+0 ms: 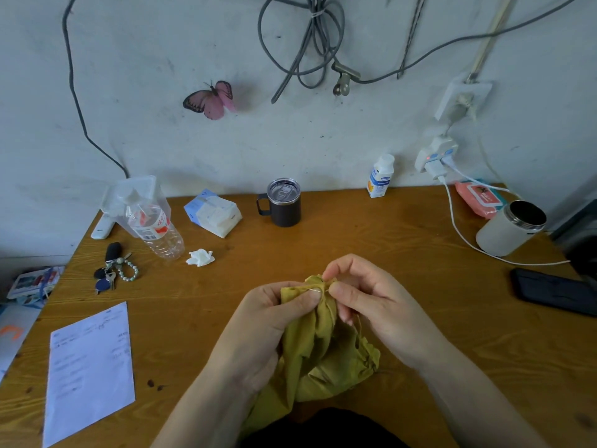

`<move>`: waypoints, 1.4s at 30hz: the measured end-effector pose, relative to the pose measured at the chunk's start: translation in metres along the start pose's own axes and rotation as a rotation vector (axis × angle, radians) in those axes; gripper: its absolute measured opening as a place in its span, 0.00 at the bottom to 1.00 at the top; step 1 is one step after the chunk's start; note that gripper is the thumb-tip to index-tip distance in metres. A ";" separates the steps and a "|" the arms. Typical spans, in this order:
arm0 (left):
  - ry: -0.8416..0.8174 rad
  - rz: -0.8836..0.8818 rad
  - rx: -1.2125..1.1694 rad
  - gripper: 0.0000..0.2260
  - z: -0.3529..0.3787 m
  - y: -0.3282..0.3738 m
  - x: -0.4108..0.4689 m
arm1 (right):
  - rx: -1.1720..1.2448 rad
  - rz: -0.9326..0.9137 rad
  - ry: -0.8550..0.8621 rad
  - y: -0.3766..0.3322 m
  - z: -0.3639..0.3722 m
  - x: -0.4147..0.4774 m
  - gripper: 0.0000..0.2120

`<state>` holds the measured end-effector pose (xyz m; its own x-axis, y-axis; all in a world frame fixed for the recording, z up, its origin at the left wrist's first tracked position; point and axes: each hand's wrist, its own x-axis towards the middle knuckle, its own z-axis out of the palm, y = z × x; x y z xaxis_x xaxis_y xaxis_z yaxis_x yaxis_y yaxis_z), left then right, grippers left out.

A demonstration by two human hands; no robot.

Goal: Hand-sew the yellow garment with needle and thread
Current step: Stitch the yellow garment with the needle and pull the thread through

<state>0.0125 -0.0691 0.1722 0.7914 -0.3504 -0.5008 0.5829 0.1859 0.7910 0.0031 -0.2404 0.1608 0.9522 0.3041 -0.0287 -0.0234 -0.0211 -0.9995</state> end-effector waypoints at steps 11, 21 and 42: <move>0.069 0.096 0.193 0.09 0.003 -0.006 -0.002 | -0.309 -0.051 0.026 0.000 0.002 0.000 0.02; 0.097 0.120 0.270 0.10 0.004 -0.005 -0.002 | -0.853 -0.491 0.295 -0.001 0.013 -0.001 0.11; 0.225 0.163 0.440 0.10 0.011 -0.005 0.006 | -0.871 -0.749 0.521 0.020 0.029 0.006 0.11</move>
<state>0.0123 -0.0818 0.1690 0.9135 -0.1346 -0.3839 0.3547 -0.1988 0.9136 -0.0004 -0.2110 0.1402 0.6567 0.1060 0.7467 0.5918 -0.6861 -0.4231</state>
